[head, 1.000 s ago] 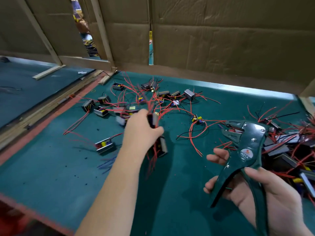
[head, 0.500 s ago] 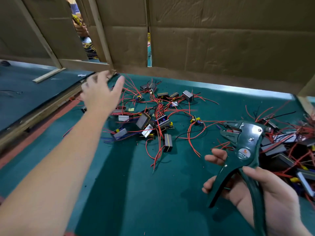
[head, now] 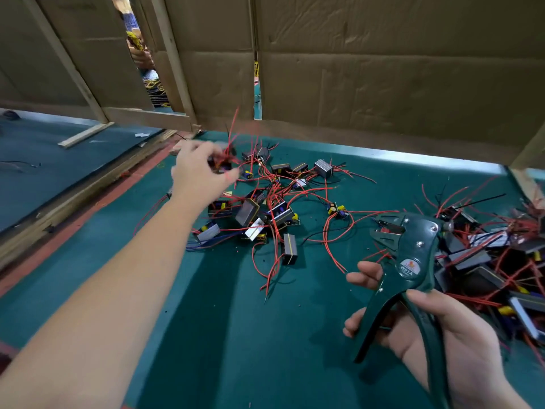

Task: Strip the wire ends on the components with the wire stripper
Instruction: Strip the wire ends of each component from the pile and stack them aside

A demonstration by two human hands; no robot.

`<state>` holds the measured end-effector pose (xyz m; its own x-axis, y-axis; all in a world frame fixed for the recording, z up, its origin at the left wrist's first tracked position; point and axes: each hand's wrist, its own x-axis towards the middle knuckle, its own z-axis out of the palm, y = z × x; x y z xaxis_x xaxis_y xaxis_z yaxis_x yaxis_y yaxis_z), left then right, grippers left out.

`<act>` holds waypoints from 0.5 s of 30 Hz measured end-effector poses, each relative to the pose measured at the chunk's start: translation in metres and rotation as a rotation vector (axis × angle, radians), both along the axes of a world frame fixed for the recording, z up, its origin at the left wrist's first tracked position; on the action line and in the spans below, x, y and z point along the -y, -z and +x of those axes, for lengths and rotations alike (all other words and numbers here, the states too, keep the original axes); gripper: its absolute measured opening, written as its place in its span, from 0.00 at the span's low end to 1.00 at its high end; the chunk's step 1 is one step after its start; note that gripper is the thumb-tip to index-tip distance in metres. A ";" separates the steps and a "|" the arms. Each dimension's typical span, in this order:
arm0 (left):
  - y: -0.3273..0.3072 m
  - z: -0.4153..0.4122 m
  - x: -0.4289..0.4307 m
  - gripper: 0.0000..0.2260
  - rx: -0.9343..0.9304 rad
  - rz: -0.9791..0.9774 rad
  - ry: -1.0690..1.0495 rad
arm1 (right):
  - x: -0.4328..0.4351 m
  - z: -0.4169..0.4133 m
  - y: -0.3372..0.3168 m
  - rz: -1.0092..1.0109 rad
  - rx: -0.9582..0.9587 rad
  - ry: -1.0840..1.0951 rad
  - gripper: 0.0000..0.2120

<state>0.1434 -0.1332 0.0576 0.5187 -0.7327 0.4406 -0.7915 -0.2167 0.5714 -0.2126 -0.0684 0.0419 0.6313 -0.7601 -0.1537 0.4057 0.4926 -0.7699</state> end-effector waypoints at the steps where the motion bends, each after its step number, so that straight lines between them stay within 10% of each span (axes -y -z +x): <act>1: -0.012 -0.008 0.002 0.15 0.055 0.013 0.004 | 0.000 0.000 0.000 -0.007 -0.001 0.002 0.41; 6: -0.056 -0.056 0.016 0.35 0.341 0.557 -0.007 | 0.000 -0.001 -0.001 -0.018 0.004 0.016 0.41; 12: -0.044 -0.136 0.031 0.24 0.694 0.337 0.198 | 0.002 -0.003 -0.001 -0.017 0.010 0.042 0.41; 15: -0.015 -0.158 0.042 0.33 0.695 0.585 0.436 | 0.003 -0.003 -0.001 -0.006 0.020 0.040 0.41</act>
